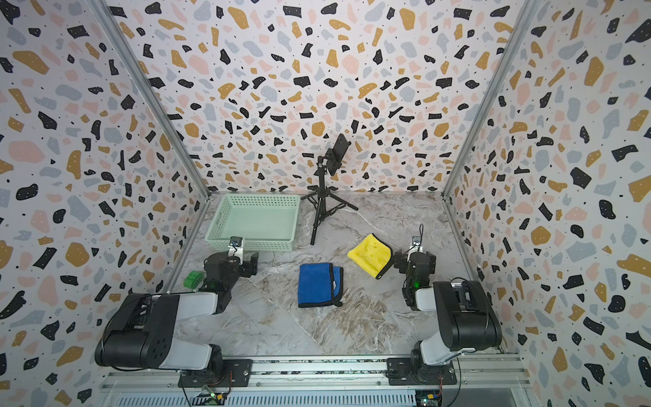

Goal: Fold the square dishcloth
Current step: Reset both arms

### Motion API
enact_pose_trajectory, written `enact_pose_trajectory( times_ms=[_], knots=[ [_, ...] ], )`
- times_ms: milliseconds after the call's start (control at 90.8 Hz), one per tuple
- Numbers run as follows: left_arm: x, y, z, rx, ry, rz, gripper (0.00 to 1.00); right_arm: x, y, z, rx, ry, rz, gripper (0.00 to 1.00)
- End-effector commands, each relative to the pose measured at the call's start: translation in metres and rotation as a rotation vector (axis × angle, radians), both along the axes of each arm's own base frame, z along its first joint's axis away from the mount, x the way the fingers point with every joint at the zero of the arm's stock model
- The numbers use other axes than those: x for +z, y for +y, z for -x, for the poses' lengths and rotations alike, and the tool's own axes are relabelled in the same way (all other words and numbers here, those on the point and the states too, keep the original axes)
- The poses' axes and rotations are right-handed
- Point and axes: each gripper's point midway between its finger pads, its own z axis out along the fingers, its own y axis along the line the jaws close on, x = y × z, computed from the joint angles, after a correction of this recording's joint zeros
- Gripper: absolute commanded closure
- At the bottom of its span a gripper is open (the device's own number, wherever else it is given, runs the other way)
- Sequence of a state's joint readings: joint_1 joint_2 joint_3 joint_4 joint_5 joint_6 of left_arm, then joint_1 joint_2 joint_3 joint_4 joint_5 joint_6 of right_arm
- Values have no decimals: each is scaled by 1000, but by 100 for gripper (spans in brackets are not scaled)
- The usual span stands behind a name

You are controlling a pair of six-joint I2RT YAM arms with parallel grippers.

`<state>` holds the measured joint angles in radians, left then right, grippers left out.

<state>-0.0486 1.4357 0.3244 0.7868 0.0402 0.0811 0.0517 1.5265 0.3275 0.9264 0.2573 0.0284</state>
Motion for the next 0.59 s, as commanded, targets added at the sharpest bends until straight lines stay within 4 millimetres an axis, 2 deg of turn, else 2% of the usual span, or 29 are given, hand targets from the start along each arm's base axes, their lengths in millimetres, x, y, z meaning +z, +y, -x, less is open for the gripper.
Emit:
enact_pose_trajectory(
  times_ms=[0,396,584],
  knots=[
    [15,3,-7,21,-54,12,13,6,0,-1,3,-17,7,0],
    [15,4,-7,20,-53,13,15,6,0,0,2,-15,6,0],
    [16,5,-7,28,-58,12,21,5,0,0,3,-14,7,0]
  ],
)
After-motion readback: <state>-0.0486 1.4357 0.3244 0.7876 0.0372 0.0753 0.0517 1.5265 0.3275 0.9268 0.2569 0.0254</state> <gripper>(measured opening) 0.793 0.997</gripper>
